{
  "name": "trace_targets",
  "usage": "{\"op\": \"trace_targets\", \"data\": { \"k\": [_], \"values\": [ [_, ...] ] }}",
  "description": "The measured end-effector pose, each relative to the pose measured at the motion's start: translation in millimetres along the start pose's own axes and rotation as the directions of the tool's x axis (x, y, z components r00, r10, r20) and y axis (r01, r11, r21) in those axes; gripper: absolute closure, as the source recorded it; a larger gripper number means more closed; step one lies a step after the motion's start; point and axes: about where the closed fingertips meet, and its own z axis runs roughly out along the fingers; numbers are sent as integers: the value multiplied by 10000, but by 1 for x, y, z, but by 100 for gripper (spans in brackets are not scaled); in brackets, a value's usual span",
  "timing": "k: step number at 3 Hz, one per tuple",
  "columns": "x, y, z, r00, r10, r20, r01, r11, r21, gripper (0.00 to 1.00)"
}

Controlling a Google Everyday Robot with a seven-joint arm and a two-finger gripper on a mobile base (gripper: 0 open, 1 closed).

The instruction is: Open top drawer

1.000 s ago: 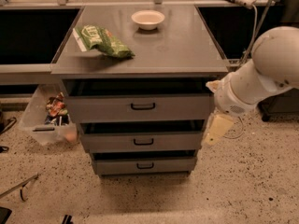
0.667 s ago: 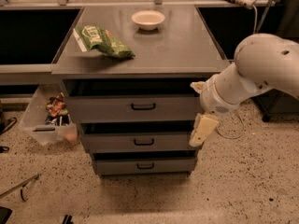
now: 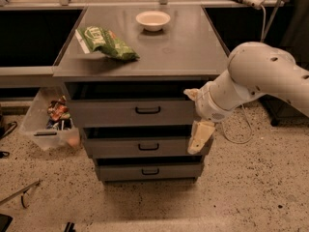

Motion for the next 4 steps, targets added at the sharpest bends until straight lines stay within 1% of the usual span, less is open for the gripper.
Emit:
{"op": "trace_targets", "data": {
  "k": [1,2,3,4],
  "values": [
    [-2,-10,17,9996,-162,224,160,9998,104,0],
    [-6,-23,42,9984,-259,510,246,9994,255,0],
    [-1,-29,65,9983,-104,577,92,9997,225,0],
    [21,-28,89,9972,485,569,-485,9988,-9,0]
  ]
}}
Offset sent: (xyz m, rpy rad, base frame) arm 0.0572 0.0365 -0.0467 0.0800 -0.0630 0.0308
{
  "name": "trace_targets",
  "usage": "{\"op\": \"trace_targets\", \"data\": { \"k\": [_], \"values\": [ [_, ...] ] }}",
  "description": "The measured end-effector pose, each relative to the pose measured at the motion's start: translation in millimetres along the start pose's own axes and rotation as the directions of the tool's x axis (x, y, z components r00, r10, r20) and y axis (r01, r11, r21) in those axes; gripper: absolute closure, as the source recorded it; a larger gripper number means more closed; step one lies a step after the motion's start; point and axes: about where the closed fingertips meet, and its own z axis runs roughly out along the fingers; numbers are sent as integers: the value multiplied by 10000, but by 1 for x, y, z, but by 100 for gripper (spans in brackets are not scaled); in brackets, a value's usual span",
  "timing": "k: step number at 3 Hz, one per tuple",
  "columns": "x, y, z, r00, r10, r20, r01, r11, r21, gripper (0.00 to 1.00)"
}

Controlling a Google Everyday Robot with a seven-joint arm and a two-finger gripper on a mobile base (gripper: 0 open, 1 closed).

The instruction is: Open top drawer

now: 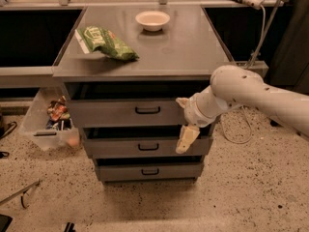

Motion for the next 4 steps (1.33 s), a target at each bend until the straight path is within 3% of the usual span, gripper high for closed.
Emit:
{"op": "trace_targets", "data": {
  "k": [1,3,4],
  "values": [
    [0,0,0,10000,-1,1,1,10000,2,0],
    [-9,-36,15,9988,-289,391,262,9973,690,0],
    [-9,-46,28,9979,-252,597,215,9978,630,0]
  ]
}}
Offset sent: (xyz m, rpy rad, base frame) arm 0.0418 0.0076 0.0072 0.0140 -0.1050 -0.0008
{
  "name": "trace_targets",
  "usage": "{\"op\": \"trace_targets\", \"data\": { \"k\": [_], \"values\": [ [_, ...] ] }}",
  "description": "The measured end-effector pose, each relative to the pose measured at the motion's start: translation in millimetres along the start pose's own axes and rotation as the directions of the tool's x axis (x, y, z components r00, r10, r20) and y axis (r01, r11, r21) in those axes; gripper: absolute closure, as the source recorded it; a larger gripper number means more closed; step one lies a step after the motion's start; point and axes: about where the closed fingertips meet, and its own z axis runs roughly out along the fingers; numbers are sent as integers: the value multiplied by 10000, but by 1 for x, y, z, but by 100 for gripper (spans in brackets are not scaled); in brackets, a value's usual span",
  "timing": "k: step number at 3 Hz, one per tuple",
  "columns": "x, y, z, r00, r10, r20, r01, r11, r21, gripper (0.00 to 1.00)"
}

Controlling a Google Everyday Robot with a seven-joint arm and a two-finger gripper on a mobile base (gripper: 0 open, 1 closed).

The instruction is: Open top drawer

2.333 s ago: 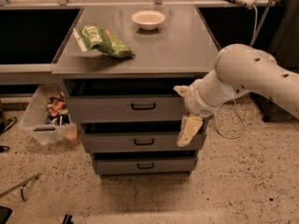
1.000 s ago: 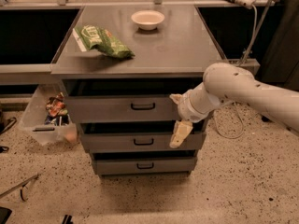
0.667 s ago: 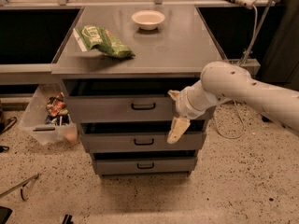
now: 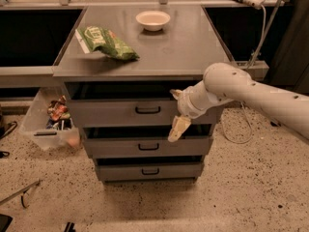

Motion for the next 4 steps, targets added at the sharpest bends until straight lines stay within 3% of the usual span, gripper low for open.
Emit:
{"op": "trace_targets", "data": {
  "k": [2,4],
  "values": [
    [3,-6,33,9992,389,116,-376,9945,-978,0],
    [4,5,27,9984,552,120,-533,9904,-1275,0]
  ]
}}
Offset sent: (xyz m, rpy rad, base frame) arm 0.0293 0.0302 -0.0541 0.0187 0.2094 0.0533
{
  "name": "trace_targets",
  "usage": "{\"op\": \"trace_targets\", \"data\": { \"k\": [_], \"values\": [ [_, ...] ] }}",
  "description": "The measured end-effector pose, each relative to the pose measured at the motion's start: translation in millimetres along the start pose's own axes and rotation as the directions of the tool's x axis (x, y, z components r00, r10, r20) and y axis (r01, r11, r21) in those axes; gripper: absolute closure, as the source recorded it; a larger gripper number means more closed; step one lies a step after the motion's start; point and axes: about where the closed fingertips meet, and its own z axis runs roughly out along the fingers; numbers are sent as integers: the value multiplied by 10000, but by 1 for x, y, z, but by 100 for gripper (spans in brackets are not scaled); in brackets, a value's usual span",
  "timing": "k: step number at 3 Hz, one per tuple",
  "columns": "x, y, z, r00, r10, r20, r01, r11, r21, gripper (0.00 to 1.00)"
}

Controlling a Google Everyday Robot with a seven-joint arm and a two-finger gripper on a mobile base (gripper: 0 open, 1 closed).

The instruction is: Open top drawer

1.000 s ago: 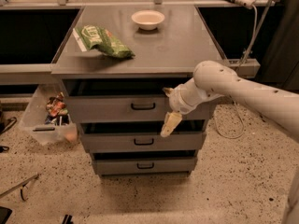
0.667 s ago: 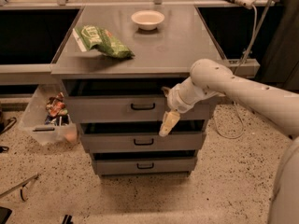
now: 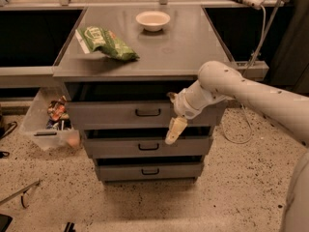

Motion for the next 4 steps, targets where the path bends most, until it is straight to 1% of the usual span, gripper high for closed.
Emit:
{"op": "trace_targets", "data": {
  "k": [1,2,3,4],
  "values": [
    [0,19,-11,9993,361,124,-355,9986,-392,0],
    [0,19,-11,9993,361,124,-355,9986,-392,0],
    [-3,24,-5,9991,414,1,-413,9969,-669,0],
    [-5,25,-7,9991,429,-28,-430,9965,-712,0]
  ]
}}
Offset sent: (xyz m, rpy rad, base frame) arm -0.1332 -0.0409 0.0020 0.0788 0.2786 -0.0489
